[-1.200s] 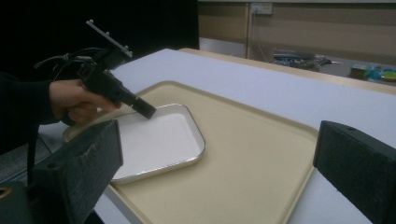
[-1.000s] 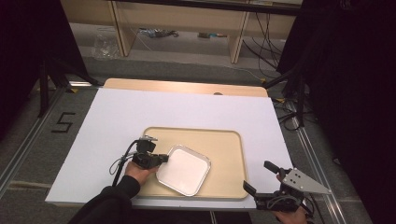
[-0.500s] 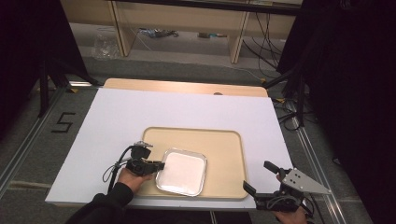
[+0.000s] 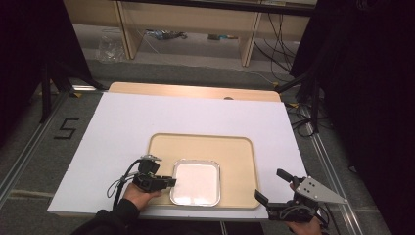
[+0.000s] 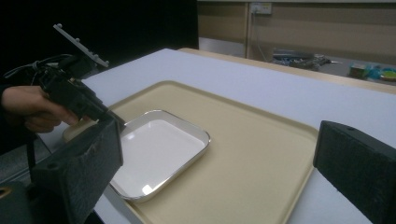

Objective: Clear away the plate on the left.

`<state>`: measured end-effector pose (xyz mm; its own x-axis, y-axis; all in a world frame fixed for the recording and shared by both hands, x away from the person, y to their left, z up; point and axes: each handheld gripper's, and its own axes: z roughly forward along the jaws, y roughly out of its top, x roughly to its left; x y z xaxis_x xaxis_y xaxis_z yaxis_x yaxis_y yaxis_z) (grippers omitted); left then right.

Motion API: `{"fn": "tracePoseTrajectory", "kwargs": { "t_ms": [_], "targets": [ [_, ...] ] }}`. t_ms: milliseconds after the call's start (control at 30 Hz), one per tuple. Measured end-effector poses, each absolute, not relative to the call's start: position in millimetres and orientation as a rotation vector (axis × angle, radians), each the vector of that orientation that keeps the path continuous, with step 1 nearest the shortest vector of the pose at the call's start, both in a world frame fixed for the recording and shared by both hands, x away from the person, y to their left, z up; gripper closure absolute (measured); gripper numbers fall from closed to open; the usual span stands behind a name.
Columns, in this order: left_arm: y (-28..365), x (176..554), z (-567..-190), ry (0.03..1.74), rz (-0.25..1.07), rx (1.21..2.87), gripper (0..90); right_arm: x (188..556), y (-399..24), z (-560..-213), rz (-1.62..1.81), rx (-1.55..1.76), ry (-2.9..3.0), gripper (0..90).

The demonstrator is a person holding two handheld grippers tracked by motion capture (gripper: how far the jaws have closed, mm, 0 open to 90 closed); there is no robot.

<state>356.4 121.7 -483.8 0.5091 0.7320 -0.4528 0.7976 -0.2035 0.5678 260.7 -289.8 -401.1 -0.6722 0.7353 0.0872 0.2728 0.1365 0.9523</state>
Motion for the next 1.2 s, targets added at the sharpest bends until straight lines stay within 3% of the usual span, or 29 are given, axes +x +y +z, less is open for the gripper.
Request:
{"fn": "tracePoseTrajectory", "kwargs": {
  "t_ms": [733, 933, 1200],
  "targets": [
    [109.1, 357.4, -483.9, 1.206, -0.083, 1.981, 72.7, 260.8, -289.9, -401.1, 1.551, 0.968, 2.023, 2.0],
    [118.0, 355.7, -473.5, 1.164, -0.039, 1.927, 58.2, 260.7, -289.9, -401.1, 1.554, 0.968, 2.022, 2.0],
    [131.0, 351.4, -457.2, 1.131, 0.043, 1.823, 32.2, 260.8, -289.7, -401.1, 1.555, 0.967, 2.021, 2.0]
  ]
}}
